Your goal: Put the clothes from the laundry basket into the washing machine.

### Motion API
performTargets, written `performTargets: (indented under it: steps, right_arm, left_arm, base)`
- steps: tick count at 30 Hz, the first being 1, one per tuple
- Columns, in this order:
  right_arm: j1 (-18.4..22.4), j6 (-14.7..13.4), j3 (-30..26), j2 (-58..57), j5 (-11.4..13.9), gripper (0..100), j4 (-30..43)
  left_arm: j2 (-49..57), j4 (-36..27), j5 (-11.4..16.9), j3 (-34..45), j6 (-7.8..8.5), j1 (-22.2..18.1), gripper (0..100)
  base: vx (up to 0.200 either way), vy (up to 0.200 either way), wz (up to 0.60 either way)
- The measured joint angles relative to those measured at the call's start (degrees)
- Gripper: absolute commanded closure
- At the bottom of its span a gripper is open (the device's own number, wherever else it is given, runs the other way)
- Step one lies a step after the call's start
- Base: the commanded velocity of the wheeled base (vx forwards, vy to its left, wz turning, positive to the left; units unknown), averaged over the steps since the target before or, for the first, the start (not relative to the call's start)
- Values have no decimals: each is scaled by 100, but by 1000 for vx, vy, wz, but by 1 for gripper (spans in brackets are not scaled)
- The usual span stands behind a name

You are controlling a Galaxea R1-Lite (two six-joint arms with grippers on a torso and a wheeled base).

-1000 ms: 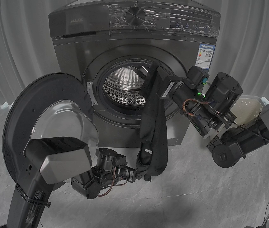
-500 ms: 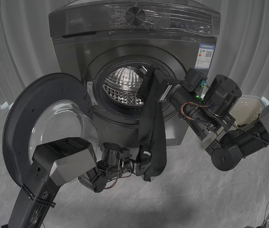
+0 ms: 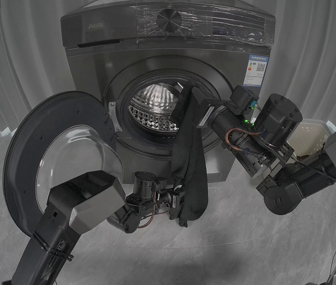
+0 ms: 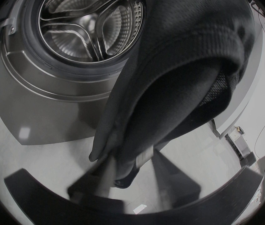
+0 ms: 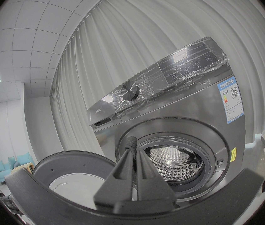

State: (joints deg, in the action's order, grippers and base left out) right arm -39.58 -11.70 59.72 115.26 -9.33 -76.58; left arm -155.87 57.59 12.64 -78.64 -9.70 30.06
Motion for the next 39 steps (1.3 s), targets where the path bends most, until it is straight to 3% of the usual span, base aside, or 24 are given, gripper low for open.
performTargets:
  steps: [6, 11, 23, 30, 39]
  right_arm:
    - [12, 0, -2, 0, 0, 100, -11]
    - [111, 0, 4, 9, 0, 100, 16]
    - [725, 13, -118, 67, 27, 100, 33]
    - [918, 43, -917, 67, 85, 100, -16]
    - [1051, 49, -1904, 89, 132, 100, -49]
  left_arm:
    - [-85, 108, -71, -143, -52, 0, 100]
    - [74, 380, -105, 201, -88, -7, 100]
    - [1526, 1502, -107, 2493, -69, 22, 100]
    - [2621, 2075, -82, 3565, -67, 65, 100]
    - [3574, 2250, -77, 3746, -83, 119, 100]
  base:
    - [0, 0, 0]
    - [0, 0, 0]
    - [0, 0, 0]
    - [0, 0, 0]
    - [0, 0, 0]
